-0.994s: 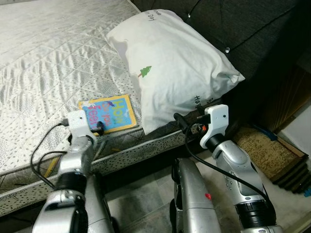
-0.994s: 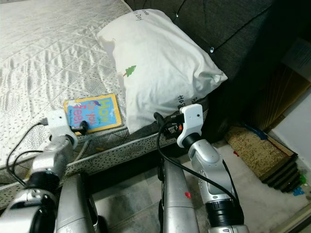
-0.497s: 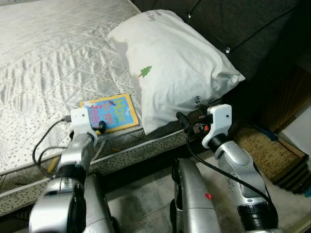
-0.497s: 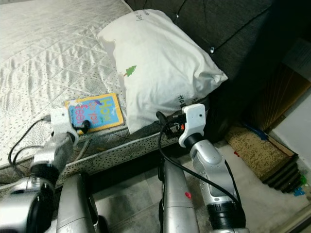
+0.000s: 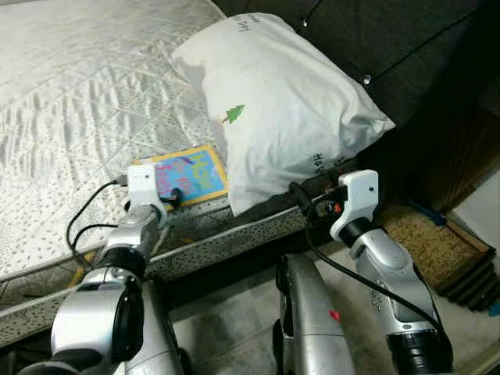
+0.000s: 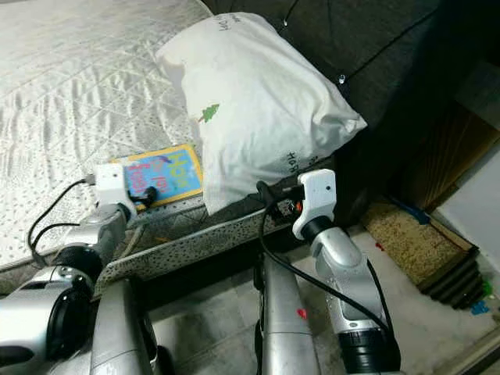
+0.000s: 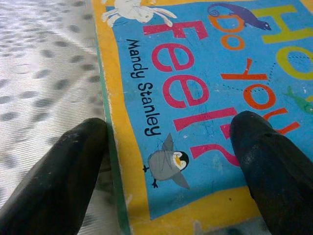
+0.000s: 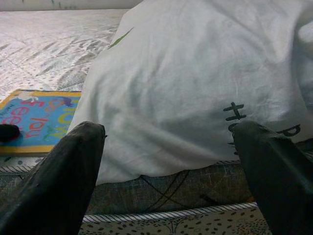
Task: Clean up the room
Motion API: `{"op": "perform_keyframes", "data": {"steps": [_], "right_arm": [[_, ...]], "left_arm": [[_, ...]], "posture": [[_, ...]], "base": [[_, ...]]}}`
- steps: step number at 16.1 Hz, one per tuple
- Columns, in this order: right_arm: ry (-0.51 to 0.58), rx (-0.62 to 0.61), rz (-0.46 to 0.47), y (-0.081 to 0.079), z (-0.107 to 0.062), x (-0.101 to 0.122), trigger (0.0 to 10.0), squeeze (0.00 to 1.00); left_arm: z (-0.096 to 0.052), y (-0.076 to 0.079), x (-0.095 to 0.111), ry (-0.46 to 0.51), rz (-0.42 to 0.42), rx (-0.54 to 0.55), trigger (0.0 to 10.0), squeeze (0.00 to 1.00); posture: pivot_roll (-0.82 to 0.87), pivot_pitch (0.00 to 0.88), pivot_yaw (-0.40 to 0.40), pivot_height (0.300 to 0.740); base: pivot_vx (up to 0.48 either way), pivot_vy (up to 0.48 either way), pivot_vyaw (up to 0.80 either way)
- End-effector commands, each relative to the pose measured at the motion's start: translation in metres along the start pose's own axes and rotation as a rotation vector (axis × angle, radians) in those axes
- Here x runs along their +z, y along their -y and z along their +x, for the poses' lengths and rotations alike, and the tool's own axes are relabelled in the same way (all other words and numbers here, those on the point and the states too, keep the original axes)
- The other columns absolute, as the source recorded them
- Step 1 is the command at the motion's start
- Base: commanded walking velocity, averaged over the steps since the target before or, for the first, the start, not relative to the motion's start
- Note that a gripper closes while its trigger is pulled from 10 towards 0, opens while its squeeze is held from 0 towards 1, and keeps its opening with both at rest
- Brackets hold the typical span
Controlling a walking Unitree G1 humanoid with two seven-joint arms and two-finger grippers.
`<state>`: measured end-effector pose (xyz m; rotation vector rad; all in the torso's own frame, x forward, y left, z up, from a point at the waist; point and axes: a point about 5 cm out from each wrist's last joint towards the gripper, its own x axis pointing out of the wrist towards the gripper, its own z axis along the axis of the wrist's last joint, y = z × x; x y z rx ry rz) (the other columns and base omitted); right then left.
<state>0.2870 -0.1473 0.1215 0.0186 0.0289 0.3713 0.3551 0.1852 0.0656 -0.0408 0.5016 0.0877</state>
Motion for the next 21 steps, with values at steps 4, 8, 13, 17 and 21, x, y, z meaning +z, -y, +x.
{"op": "perform_keyframes", "data": {"steps": [4,8,13,17,21], "right_arm": [[0.016,0.002,-0.009,-0.001,0.001,0.005,10.0,0.00],[0.020,0.001,-0.008,-0.001,0.003,0.006,10.0,0.00],[0.035,0.011,0.001,-0.005,0.012,0.007,10.0,0.00],[0.043,0.018,0.010,-0.009,0.020,0.006,10.0,0.00],[0.050,-0.012,0.032,-0.007,0.033,0.007,10.0,0.00]], "left_arm": [[0.001,0.008,0.001,-0.011,0.044,-0.064,10.0,0.00],[0.001,-0.003,0.012,0.037,0.015,-0.033,10.0,0.00],[-0.007,-0.001,0.031,0.201,-0.033,-0.003,10.0,0.00],[-0.030,-0.003,0.039,0.381,-0.046,0.083,10.0,0.00],[-0.064,-0.019,0.028,0.498,0.003,0.216,10.0,0.00]], "posture": [[-0.15,0.068,-0.024,0.478],[-0.14,0.058,-0.024,0.478],[-0.11,0.038,-0.027,0.478],[-0.08,0.027,-0.028,0.478],[-0.04,0.000,-0.036,0.478]], "base": [[0.000,0.000,0.00],[0.000,0.000,0.00],[0.000,0.000,0.00],[0.000,0.000,0.00],[0.000,0.000,0.00]]}}
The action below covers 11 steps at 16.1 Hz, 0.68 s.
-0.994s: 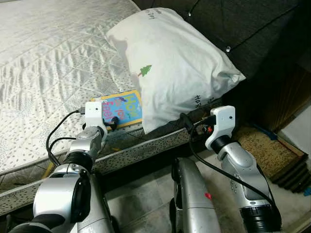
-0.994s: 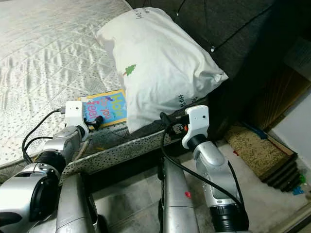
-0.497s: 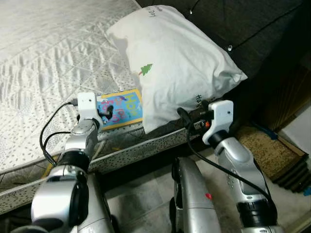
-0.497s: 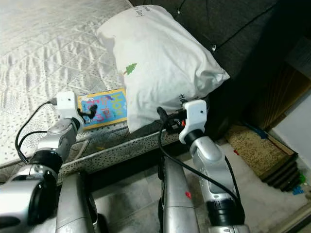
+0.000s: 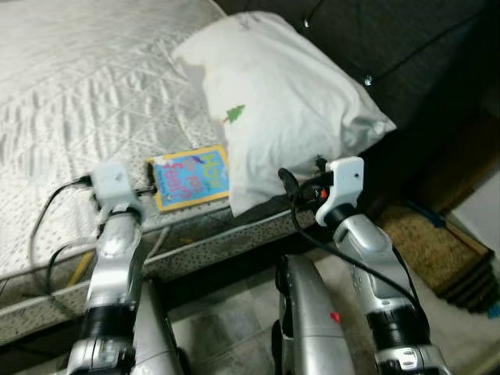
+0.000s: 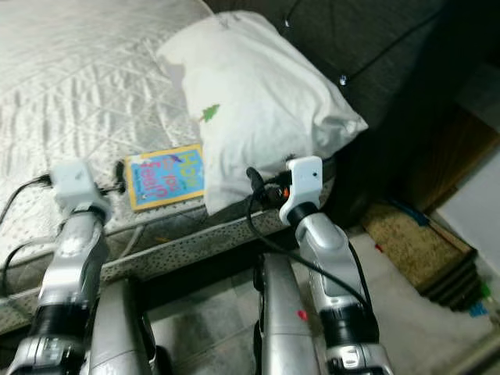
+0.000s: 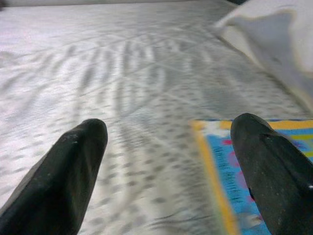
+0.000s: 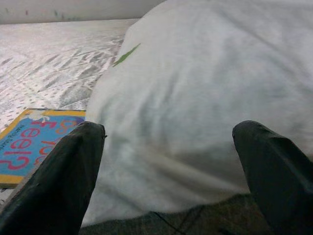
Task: Clean up the room
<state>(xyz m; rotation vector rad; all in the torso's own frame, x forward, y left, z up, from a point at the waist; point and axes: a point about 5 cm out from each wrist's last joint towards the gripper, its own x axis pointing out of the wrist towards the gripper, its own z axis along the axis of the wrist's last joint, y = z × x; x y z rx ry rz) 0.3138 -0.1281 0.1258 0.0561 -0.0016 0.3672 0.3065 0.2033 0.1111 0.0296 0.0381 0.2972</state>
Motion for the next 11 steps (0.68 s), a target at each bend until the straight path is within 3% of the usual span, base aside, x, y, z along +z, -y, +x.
{"op": "perform_keyframes", "data": {"steps": [1,2,3,4,7,11], "right_arm": [[0.019,-0.016,0.014,0.000,0.005,0.004,10.0,0.00],[0.023,-0.026,0.029,0.000,0.009,0.005,10.0,0.00],[0.037,-0.024,0.039,-0.003,0.013,0.007,10.0,0.00],[0.049,-0.013,0.067,-0.006,0.016,0.008,10.0,0.00],[0.094,-0.059,0.094,-0.003,0.023,0.016,10.0,0.00],[0.103,-0.109,0.127,0.008,0.019,0.016,10.0,0.00]], "left_arm": [[-0.004,0.000,0.015,0.059,0.016,0.006,10.0,0.00],[-0.011,-0.003,0.020,0.081,0.030,0.011,10.0,0.39],[-0.016,-0.006,0.022,0.097,0.037,0.021,10.0,0.67],[-0.020,-0.008,0.020,0.098,0.051,0.034,10.0,0.00],[-0.026,-0.006,0.019,0.115,0.018,0.056,10.0,0.00],[-0.029,0.008,0.028,0.145,0.019,-0.012,10.0,0.00]], "posture": [[-0.02,0.000,-0.043,0.478],[-0.02,0.000,-0.044,0.478],[0.00,0.000,-0.049,0.478],[0.00,0.000,-0.052,0.478],[-0.01,0.000,-0.041,0.506],[-0.04,0.000,-0.031,0.555]], "base": [[0.000,0.000,0.00],[0.000,0.000,0.00],[0.000,0.000,0.00],[0.000,0.000,0.00],[0.000,0.000,0.00],[0.000,0.000,0.00]]}}
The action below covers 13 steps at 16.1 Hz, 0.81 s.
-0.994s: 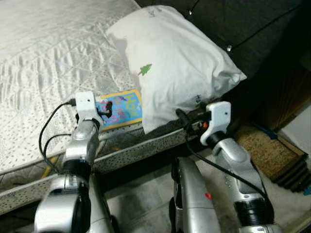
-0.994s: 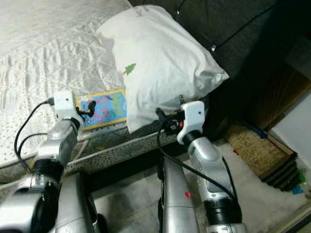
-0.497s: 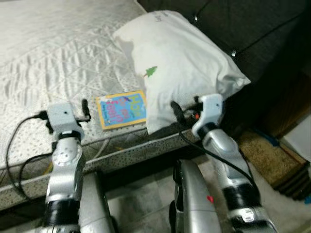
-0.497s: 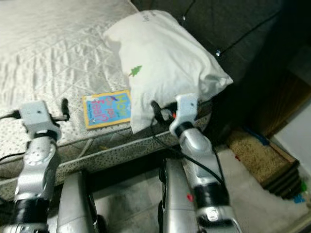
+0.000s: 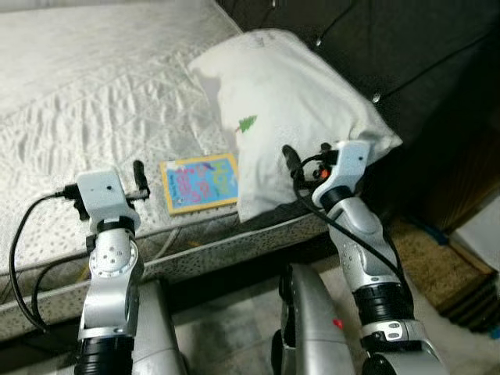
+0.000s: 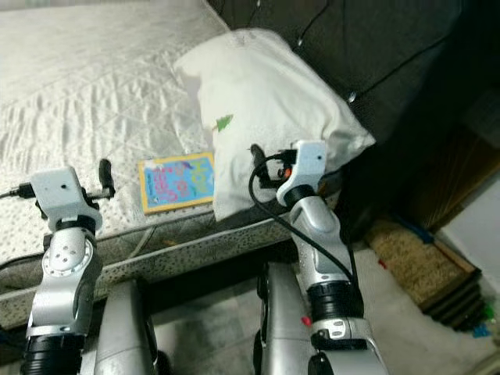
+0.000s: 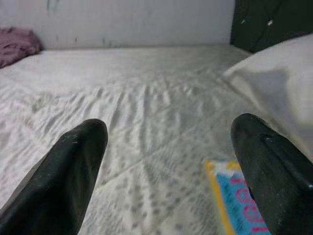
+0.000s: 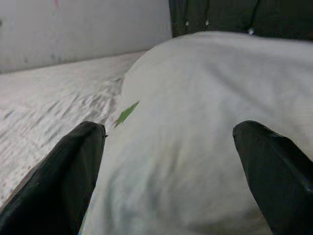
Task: Clean up the room
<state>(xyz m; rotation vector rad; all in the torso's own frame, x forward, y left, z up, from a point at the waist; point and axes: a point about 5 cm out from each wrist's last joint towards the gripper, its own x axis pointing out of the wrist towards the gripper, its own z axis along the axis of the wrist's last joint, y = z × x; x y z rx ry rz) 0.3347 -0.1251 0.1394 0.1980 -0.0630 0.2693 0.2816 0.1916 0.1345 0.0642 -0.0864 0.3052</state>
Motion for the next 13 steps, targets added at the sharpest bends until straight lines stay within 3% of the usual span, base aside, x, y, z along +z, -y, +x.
{"op": "perform_keyframes", "data": {"steps": [1,5,8,11,13], "right_arm": [[0.018,-0.021,0.009,0.002,-0.002,0.002,10.0,0.00],[0.012,-0.012,0.014,-0.004,0.003,-0.001,10.0,0.00],[-0.014,-0.032,0.013,-0.004,0.001,-0.011,10.0,0.00],[-0.010,-0.057,0.022,-0.004,0.003,-0.012,10.0,0.00],[0.014,-0.063,-0.002,-0.004,0.005,-0.007,10.0,0.00]], "left_arm": [[0.002,0.008,0.006,0.028,0.018,-0.047,10.0,0.00],[0.003,0.009,0.002,0.021,-0.015,-0.077,10.0,0.00],[0.002,0.007,-0.010,-0.012,0.017,-0.087,10.0,0.00],[0.006,0.019,-0.009,-0.028,-0.006,-0.151,10.0,0.00],[0.006,0.026,-0.008,0.004,0.059,-0.198,10.0,0.00]], "posture": [[-0.04,0.000,-0.030,0.569],[-0.02,0.000,-0.051,0.613],[-0.03,0.000,-0.053,0.652],[-0.04,0.000,-0.016,0.686],[-0.04,0.000,-0.016,0.705]], "base": [[0.000,0.000,0.00],[0.000,0.000,0.00],[0.000,0.000,0.00],[0.000,0.000,0.00],[0.000,0.000,0.00]]}}
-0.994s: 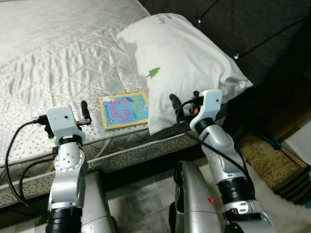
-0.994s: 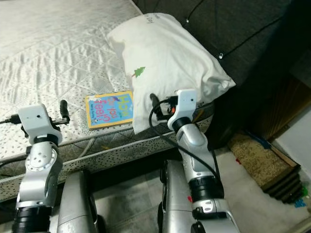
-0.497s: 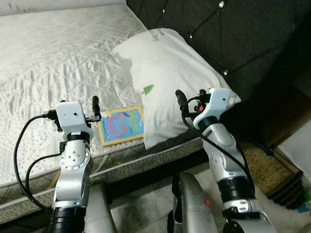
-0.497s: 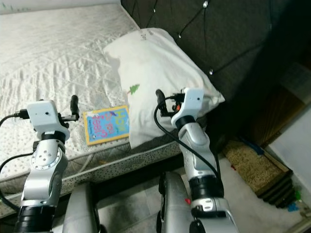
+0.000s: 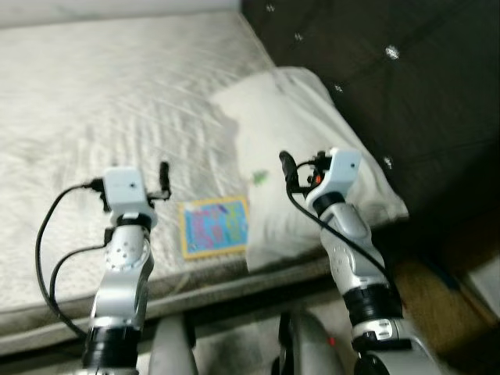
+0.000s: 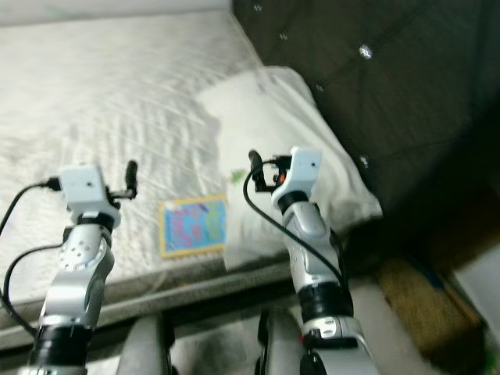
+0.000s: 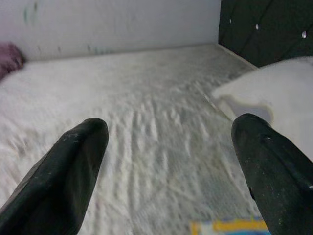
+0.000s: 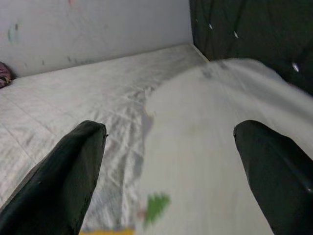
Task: Clean up the room
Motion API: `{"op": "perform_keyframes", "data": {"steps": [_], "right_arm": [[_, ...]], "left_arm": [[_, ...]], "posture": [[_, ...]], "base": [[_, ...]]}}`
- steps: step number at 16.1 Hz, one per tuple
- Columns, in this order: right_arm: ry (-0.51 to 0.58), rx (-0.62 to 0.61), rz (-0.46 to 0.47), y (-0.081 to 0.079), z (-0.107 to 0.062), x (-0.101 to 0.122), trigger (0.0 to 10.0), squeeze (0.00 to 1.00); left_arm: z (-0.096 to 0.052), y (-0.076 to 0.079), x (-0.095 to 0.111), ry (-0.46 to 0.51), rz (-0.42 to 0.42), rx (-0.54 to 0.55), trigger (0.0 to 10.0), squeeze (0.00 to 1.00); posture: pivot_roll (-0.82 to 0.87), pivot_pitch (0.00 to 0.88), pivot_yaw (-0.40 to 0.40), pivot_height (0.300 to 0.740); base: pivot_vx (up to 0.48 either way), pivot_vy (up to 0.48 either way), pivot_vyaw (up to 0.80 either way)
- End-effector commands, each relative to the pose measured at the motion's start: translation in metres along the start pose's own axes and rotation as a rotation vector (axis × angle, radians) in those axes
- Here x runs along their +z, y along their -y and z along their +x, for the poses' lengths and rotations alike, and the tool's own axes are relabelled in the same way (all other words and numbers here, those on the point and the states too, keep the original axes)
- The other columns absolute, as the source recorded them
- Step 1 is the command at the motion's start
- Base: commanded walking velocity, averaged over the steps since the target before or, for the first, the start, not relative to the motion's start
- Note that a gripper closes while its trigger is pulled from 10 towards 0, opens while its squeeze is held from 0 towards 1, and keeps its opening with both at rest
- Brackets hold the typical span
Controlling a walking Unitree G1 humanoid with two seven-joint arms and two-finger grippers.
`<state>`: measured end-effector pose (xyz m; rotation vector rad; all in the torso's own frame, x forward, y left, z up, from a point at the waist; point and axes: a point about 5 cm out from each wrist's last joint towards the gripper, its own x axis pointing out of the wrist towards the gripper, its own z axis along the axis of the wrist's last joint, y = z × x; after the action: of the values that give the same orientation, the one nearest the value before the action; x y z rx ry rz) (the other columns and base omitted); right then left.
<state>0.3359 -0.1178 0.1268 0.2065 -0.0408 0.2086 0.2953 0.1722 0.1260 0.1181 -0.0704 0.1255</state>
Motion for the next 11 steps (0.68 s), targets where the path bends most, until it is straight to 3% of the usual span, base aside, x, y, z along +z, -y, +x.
{"op": "perform_keyframes", "data": {"steps": [1,5,11], "right_arm": [[0.030,-0.011,-0.012,0.001,0.003,0.008,10.0,0.00],[0.029,-0.086,-0.085,0.021,-0.002,0.010,10.0,0.00],[0.031,-0.105,-0.094,0.019,-0.003,0.008,10.0,0.00]], "left_arm": [[0.001,0.004,0.000,0.009,0.027,-0.021,10.0,0.00],[-0.008,0.009,-0.002,0.012,0.019,-0.031,10.0,0.00],[-0.002,0.006,-0.002,0.009,0.005,-0.032,10.0,0.00]], "posture": [[-0.04,0.000,-0.020,0.715],[-0.04,0.000,-0.036,0.740],[-0.04,0.000,-0.032,0.740]], "base": [[0.000,0.000,0.00],[0.000,0.000,0.00],[0.000,0.000,0.00]]}}
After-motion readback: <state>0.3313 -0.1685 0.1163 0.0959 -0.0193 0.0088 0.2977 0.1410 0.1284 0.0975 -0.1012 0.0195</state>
